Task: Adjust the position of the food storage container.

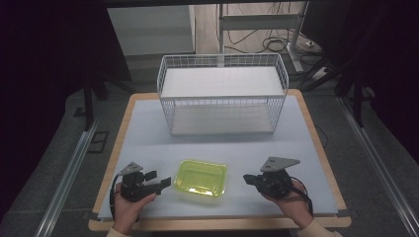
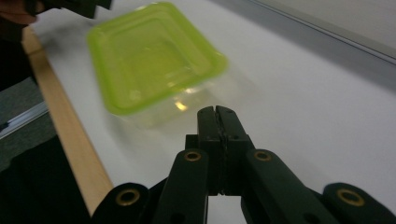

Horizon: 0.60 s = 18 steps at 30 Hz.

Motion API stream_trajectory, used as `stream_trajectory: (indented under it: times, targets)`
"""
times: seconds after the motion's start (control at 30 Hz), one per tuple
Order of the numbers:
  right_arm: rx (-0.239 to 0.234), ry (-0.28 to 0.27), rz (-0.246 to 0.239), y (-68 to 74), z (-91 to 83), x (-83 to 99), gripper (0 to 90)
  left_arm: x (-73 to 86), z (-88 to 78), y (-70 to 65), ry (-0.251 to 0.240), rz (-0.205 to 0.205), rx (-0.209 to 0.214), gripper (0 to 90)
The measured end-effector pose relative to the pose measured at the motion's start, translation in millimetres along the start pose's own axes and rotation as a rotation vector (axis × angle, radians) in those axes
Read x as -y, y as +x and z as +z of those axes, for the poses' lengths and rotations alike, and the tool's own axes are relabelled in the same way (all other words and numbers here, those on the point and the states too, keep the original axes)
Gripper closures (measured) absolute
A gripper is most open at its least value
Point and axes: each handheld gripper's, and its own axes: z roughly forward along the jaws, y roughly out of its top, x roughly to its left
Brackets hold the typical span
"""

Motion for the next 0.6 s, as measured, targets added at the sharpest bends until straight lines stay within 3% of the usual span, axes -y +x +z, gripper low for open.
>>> stream_trajectory:
  times: [0.07,0.2,0.6]
  targets:
    - [-0.010,0.004,-0.009,4.7,2.7,-3.1,89.7,0.2,0.0,-0.4,0.000,0.002,0.002,24.1]
    - [-0.073,0.027,-0.052,24.6,19.9,-12.5,89.6,-0.1,-0.8,1.0,-0.002,0.000,0.002,24.1]
    - [-0.177,0.081,-0.114,56.8,50.3,-19.5,89.7,1.0,0.7,3.2,0.005,-0.007,-0.007,24.1]
